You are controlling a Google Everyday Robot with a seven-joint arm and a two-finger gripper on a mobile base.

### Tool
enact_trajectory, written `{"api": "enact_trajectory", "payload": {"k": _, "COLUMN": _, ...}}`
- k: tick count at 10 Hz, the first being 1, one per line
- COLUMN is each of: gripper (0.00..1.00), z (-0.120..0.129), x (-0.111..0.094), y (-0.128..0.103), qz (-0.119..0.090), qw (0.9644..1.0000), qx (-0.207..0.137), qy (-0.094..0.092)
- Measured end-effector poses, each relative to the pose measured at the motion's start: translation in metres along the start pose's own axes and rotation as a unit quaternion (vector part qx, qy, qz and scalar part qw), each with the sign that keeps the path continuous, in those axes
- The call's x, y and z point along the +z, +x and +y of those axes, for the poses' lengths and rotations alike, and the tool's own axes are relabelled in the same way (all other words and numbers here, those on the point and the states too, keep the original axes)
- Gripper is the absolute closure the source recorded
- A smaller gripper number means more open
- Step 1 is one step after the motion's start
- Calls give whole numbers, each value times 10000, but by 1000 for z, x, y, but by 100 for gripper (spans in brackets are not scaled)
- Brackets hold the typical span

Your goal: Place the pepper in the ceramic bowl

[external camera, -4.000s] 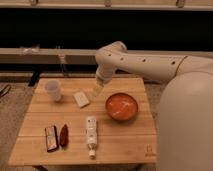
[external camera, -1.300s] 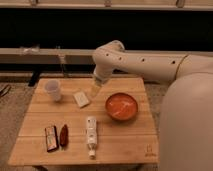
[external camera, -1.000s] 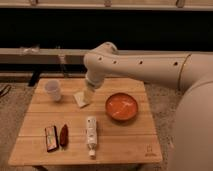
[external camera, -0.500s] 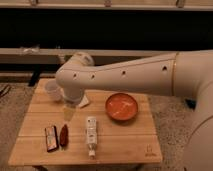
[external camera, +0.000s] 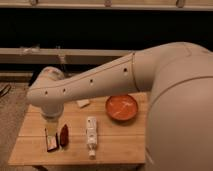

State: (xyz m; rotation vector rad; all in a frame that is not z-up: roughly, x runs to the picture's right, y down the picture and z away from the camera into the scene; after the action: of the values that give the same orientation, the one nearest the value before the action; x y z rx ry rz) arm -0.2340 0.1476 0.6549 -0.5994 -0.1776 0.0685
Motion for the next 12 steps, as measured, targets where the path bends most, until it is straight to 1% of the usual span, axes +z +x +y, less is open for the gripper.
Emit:
{"api": "enact_trajectory", "payload": {"k": 1, "gripper": 20, "z": -1, "x": 16, "y": 1, "qz": 139, "qw": 9999, "qx": -12, "qy": -51}}
{"api": "enact_trajectory", "payload": {"k": 3, "gripper": 20, "z": 2, "x": 46, "y": 2, "qz": 393, "qw": 9990, "qx": 27, "qy": -222}}
{"api": "enact_trajectory", "payload": {"k": 4, "gripper": 20, "z": 5, "x": 56, "y": 1, "qz": 475, "qw": 9984, "qx": 63, "qy": -317}}
{"api": "enact_trajectory", "payload": {"k": 5, "gripper": 20, "z": 7, "x": 68, "y": 3, "qz": 583, "qw": 9967, "qx": 275, "qy": -492}}
{"api": "enact_trajectory", "payload": {"k": 6, "gripper": 20, "z": 7, "x": 76, "y": 6, "qz": 641, "qw": 9945, "qx": 553, "qy": -619}}
{"api": "enact_trajectory", "payload": {"k": 7, "gripper": 20, "z": 6, "x": 81, "y": 7, "qz": 684, "qw": 9916, "qx": 850, "qy": -699}}
{"api": "enact_trajectory", "payload": {"k": 8, "gripper": 20, "z": 6, "x": 87, "y": 7, "qz": 733, "qw": 9868, "qx": 1200, "qy": -800}}
{"api": "enact_trajectory", "payload": {"k": 9, "gripper": 20, "z": 7, "x": 96, "y": 9, "qz": 801, "qw": 9797, "qx": 1603, "qy": -902}}
{"api": "enact_trajectory", "payload": {"k": 10, "gripper": 20, "z": 7, "x": 101, "y": 10, "qz": 834, "qw": 9748, "qx": 1834, "qy": -960}}
{"api": "enact_trajectory", "payload": {"k": 11, "gripper": 20, "z": 7, "x": 106, "y": 10, "qz": 835, "qw": 9717, "qx": 1978, "qy": -981}}
{"api": "enact_trajectory", "payload": {"k": 12, "gripper": 20, "z": 7, "x": 109, "y": 11, "qz": 831, "qw": 9712, "qx": 2013, "qy": -970}}
